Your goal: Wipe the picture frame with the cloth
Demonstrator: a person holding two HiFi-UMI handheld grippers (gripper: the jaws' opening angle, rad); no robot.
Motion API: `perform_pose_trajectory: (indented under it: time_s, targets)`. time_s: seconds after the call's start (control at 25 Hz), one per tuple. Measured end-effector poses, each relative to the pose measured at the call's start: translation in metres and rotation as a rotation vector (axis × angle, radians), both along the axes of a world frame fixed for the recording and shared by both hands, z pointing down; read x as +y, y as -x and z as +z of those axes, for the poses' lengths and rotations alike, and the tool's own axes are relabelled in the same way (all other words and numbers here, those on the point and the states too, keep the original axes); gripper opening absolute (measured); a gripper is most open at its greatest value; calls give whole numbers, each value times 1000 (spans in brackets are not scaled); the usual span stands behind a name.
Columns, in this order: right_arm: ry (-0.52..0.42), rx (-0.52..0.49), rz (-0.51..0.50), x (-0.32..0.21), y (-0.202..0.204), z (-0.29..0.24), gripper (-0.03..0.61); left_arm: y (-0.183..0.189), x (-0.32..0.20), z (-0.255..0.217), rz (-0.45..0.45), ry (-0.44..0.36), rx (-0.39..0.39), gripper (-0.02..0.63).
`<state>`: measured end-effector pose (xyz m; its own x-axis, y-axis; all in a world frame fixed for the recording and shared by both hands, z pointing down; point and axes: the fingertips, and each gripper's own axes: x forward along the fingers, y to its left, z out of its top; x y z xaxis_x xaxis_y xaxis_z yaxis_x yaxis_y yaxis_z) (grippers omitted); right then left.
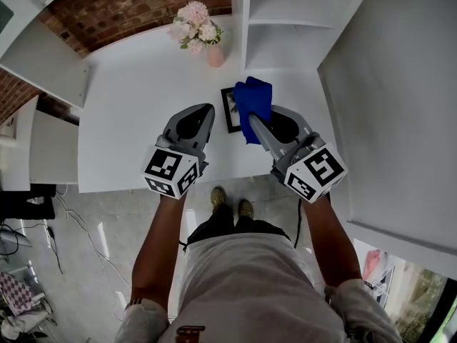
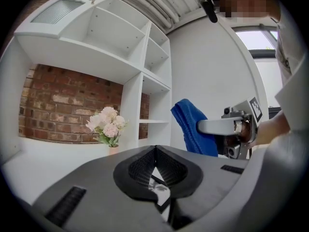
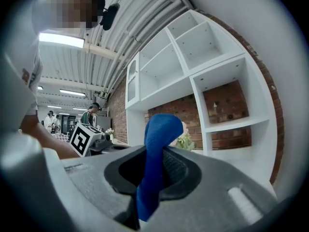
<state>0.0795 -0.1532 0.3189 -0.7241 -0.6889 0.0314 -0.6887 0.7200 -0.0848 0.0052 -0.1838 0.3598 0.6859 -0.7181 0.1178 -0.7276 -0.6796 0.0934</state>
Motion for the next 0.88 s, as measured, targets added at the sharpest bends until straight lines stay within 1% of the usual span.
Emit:
perform_pose_trajectory:
  time_s: [0.28,0.44,0.6,0.76,0.88]
  targets:
    - [44,36,54,-37,10,15,57,5,-42,18,41,49,-5,0]
    - [89,45,87,-52,15,25,57,7,-56,34,67,100,-15,0]
    - [153,58,114,-65,21,40,57,7,-68,58,84,201,-24,0]
    - [217,97,128,-79,24,58,57,7,-80,85,83,316,-47,5]
    - [286,116,126,-90,24,75,57,5,-85,107,73,413,-75,32]
